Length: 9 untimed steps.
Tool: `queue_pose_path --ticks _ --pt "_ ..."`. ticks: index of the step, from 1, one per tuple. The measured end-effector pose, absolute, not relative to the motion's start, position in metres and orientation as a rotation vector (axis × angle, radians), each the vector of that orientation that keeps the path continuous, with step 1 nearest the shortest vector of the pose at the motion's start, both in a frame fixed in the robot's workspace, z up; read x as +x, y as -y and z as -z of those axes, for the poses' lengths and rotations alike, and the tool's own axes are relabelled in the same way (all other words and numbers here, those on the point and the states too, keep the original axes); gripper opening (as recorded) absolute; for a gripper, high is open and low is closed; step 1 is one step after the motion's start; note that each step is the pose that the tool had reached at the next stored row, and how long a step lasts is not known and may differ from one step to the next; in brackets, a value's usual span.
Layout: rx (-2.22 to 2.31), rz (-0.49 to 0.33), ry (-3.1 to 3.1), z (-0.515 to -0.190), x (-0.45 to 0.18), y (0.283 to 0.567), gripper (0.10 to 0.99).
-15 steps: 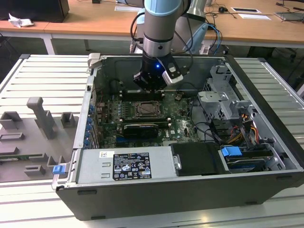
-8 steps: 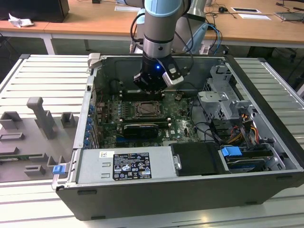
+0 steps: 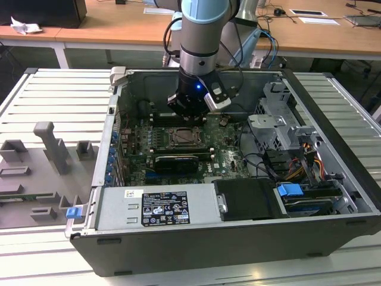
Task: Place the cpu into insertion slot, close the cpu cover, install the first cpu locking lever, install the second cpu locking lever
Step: 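Install the second cpu locking lever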
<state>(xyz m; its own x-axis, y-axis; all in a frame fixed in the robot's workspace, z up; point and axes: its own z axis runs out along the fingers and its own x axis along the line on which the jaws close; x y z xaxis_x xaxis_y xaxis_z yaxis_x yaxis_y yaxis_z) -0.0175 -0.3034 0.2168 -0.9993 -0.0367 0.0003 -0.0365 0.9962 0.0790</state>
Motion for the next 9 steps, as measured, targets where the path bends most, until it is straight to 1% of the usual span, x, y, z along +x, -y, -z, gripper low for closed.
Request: queue_pose_path --ticks 9 --pt "0.057 0.124 3.137 -0.238 -0.018 0.305 0.106"
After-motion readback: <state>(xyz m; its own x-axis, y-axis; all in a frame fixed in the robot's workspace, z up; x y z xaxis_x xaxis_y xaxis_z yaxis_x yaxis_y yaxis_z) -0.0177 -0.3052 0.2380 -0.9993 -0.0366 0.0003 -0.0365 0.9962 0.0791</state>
